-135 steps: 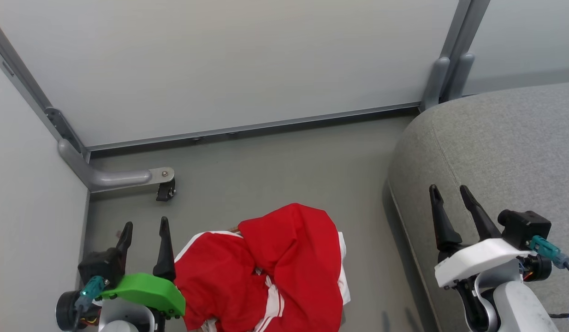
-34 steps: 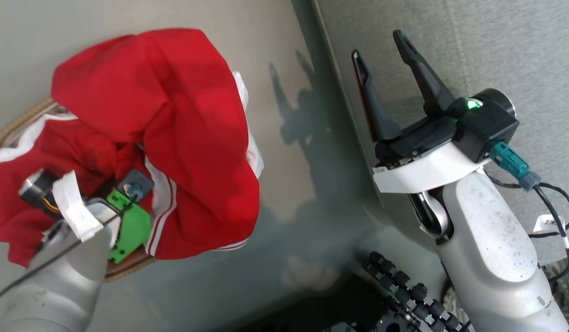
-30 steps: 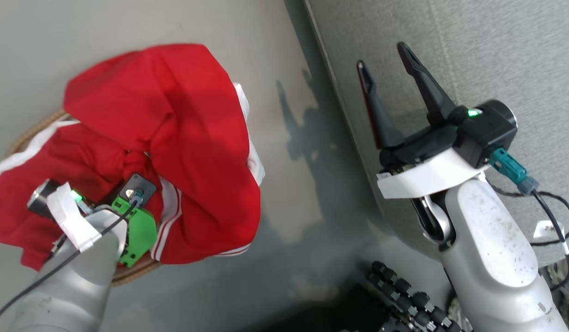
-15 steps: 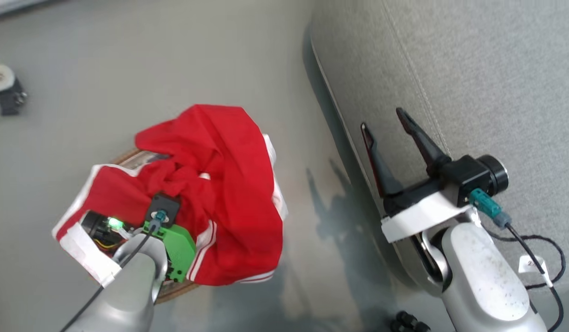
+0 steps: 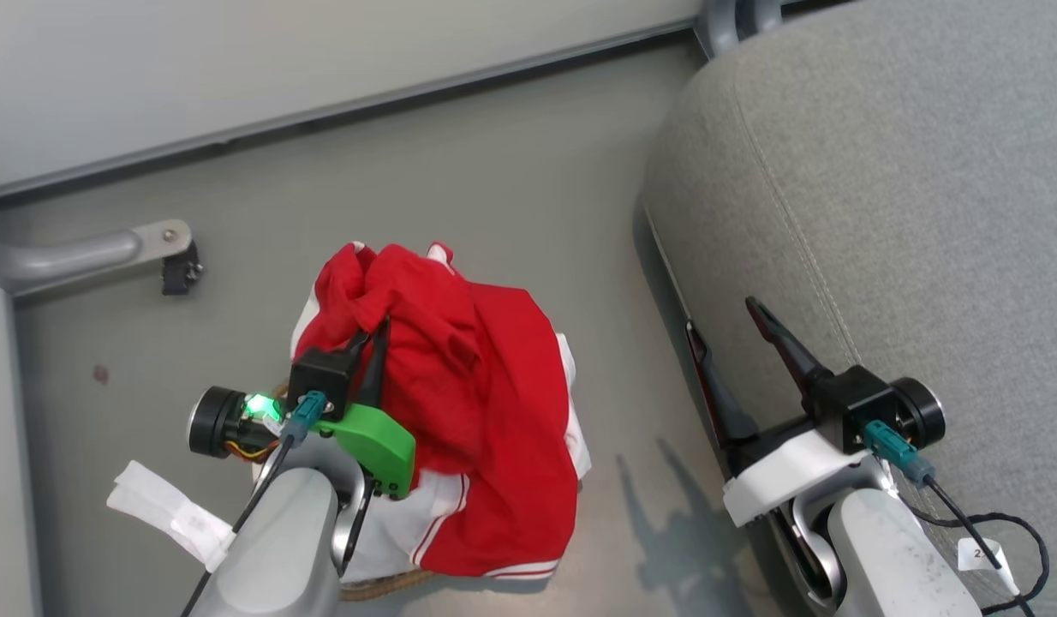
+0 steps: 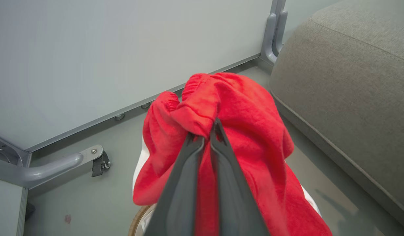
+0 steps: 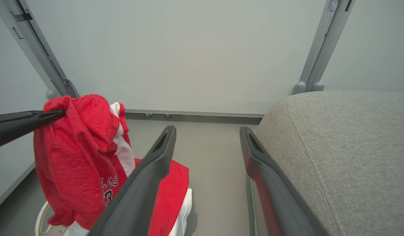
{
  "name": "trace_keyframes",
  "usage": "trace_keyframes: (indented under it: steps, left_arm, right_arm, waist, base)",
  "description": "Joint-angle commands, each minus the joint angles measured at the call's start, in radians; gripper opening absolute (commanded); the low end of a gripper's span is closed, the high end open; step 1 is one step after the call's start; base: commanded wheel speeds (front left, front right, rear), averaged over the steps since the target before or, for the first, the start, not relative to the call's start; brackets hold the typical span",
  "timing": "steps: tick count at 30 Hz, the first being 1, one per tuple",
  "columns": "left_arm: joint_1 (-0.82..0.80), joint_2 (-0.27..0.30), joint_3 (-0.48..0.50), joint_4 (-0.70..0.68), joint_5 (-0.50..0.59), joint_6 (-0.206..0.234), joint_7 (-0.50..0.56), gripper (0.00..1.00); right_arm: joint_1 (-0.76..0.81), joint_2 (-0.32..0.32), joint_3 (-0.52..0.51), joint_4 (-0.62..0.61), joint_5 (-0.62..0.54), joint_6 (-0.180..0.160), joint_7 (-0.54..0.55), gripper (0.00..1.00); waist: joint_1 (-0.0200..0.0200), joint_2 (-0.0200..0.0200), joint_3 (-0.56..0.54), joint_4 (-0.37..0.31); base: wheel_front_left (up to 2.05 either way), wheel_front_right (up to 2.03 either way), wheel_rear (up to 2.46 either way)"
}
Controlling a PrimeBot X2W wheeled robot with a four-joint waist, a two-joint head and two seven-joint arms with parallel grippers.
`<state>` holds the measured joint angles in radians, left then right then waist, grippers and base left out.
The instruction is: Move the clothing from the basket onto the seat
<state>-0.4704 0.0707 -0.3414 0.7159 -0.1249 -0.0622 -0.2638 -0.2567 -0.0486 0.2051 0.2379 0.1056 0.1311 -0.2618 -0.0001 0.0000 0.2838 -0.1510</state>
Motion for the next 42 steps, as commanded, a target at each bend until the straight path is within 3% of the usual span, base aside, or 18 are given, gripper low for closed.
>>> trace_keyframes:
  steps: [1,12,20,35,42]
  left_arm:
    - [0.021,-0.006,0.007,-0.032,-0.013,-0.007,-0.001,0.0]
    - [0.061,-0.019,0.006,-0.248,-0.094,-0.025,-0.001,0.0]
    - [0.053,-0.018,-0.068,-0.334,-0.159,0.001,-0.001,0.0]
    - [-0.002,-0.019,-0.225,-0.366,-0.224,0.027,-0.001,0.0]
    - [-0.028,-0.019,-0.301,-0.37,-0.264,0.039,-0.001,0.0]
  right_arm:
    - [0.021,-0.004,0.001,0.007,-0.001,-0.001,-0.005,1.0]
    - [0.092,-0.004,0.061,0.056,0.006,-0.001,-0.005,1.0]
    - [0.109,-0.004,0.143,0.114,0.001,-0.001,-0.005,1.0]
    - [-0.158,-0.005,0.376,0.251,0.018,-0.001,-0.005,1.0]
    - [-0.252,-0.004,0.389,0.325,0.009,-0.001,-0.005,1.0]
  waist:
    - [0.0001,0.0,-0.078,0.055]
    - [0.0001,0.0,-0.177,0.06]
    - [0.0001,0.0,-0.202,0.085]
    - [0.0001,0.0,-0.158,0.171]
    - [0.0001,0.0,-0.151,0.216]
  base:
    - [0.0,0.0,0.0]
    - [0.0,0.0,0.0]
    - [0.0,0.0,0.0]
    - [0.0,0.0,0.0]
    - [0.0,0.0,0.0]
